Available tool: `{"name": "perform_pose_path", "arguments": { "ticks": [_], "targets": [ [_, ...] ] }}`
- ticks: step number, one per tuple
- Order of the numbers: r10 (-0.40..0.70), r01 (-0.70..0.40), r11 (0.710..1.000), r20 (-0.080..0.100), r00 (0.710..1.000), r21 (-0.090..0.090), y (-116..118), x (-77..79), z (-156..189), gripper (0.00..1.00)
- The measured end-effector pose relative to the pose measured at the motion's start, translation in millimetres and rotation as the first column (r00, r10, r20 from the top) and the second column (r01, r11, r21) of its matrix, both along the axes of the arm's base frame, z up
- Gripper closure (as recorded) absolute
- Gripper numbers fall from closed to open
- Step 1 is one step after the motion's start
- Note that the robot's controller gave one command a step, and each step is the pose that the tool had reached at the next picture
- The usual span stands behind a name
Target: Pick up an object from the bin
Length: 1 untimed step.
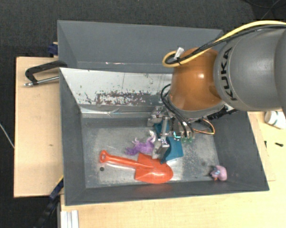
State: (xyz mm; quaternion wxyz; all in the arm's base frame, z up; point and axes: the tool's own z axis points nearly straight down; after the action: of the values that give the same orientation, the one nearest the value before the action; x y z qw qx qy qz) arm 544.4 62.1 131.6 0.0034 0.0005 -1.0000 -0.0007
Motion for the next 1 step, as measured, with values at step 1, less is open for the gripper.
{"name": "perform_pose_path", "arguments": {
  "ticks": [1],
  "targets": [
    [-0.001, 0.001, 1.000, 0.008, 1.000, 0.001, -0.2, 2.0, 4.4, 0.00]
  ]
}}
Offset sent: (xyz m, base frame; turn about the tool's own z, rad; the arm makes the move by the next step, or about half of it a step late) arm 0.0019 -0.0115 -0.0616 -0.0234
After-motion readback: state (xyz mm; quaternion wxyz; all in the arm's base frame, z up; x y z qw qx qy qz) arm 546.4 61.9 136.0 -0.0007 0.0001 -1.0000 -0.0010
